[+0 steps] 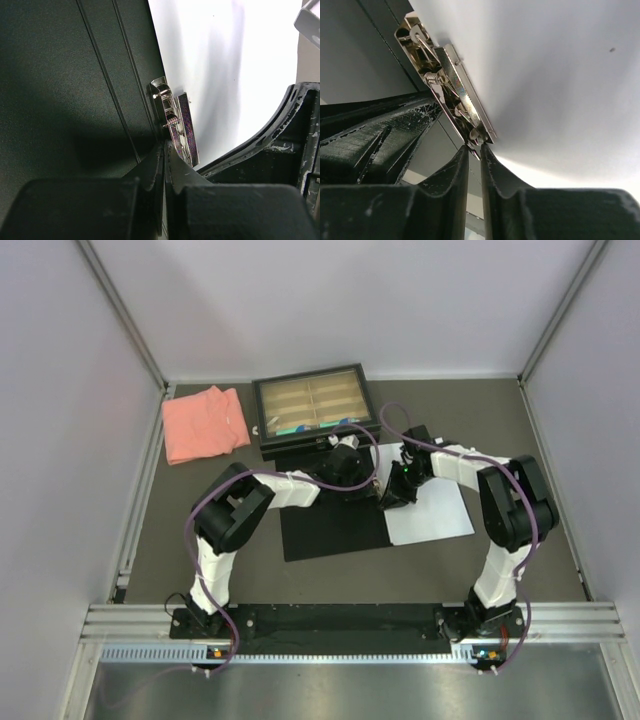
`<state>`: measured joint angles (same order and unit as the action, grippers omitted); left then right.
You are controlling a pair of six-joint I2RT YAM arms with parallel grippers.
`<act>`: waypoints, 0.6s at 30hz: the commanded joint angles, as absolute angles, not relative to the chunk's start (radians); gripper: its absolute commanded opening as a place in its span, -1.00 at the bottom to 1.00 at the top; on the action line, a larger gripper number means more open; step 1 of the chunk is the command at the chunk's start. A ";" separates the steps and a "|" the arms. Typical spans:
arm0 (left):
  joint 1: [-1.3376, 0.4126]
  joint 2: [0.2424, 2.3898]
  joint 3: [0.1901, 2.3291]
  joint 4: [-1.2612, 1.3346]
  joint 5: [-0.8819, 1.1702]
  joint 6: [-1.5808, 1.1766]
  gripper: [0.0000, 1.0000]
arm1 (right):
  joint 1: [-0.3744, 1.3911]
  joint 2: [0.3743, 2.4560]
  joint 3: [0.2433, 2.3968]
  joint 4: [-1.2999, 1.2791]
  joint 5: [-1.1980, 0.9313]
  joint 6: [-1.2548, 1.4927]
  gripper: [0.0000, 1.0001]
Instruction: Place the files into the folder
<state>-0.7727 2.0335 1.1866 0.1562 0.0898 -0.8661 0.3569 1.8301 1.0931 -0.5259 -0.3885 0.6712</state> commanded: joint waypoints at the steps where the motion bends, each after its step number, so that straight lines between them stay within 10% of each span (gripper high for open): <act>1: -0.802 2.079 1.137 0.071 0.169 -0.867 -0.96 | 0.362 1.798 1.091 -0.459 -0.359 0.626 -0.67; 8: -0.802 2.071 1.134 0.069 0.169 -0.870 -0.96 | 0.360 1.752 1.083 -0.474 -0.359 0.595 -0.62; 18: -0.804 2.057 1.137 0.087 0.193 -0.845 -0.75 | 0.357 1.663 1.071 -0.534 -0.348 0.586 -0.05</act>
